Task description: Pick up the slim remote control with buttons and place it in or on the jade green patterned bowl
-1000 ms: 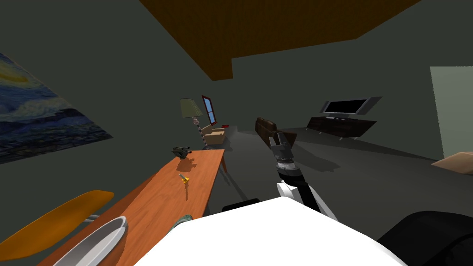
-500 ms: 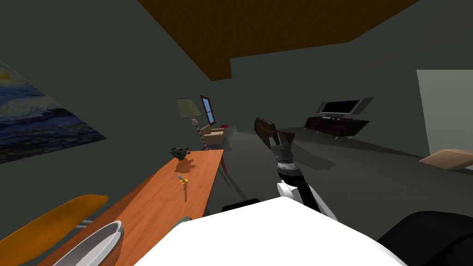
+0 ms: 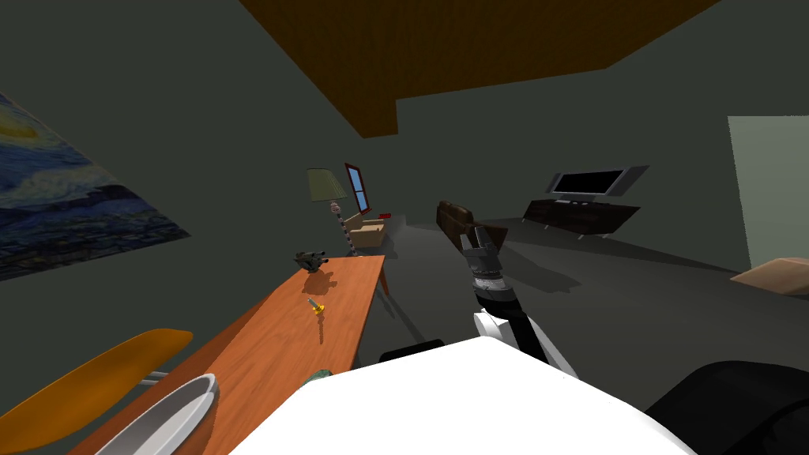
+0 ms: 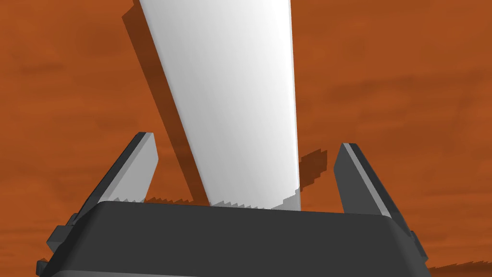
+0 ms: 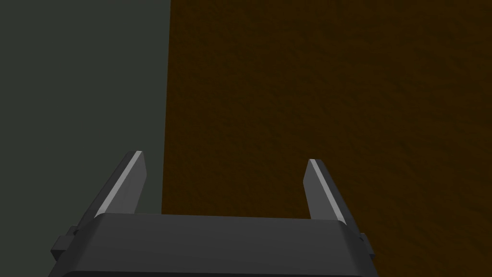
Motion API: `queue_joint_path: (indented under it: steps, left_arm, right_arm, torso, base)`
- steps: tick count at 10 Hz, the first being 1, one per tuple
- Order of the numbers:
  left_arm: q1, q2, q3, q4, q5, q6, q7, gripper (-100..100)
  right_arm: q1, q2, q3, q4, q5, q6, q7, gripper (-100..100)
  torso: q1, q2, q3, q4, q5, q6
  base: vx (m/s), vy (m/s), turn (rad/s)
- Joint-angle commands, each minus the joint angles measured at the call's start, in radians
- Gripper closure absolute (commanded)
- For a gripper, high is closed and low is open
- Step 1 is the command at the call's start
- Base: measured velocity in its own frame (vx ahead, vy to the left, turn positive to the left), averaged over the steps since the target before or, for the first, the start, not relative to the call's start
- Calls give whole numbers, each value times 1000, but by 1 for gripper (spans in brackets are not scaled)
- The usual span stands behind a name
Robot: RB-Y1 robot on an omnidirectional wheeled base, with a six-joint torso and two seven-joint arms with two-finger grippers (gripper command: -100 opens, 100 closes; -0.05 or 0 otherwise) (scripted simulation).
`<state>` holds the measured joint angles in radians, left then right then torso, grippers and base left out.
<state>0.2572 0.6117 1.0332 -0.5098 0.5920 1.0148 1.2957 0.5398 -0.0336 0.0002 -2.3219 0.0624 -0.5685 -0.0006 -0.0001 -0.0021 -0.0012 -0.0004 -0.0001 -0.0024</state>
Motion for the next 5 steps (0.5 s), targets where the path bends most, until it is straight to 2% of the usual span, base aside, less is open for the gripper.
queue_joint_path:
  steps: [1,2,5]
  left_arm:
    - [0,0,0,0,0,0,0,-100]
    - [0,-1,0,-3,0,2,2,100]
    - [1,-1,1,-2,0,2,3,100]
  right_arm:
    - [0,0,0,0,0,0,0,0]
    - [0,0,0,0,0,0,0,0]
    - [0,0,0,0,0,0,0,0]
  torso:
    - [0,0,0,0,0,0]
    - [0,0,0,0,0,0]
    - [0,0,0,0,0,1]
  base:
    - [0,0,0]
    - [0,0,0]
    - [0,0,3]
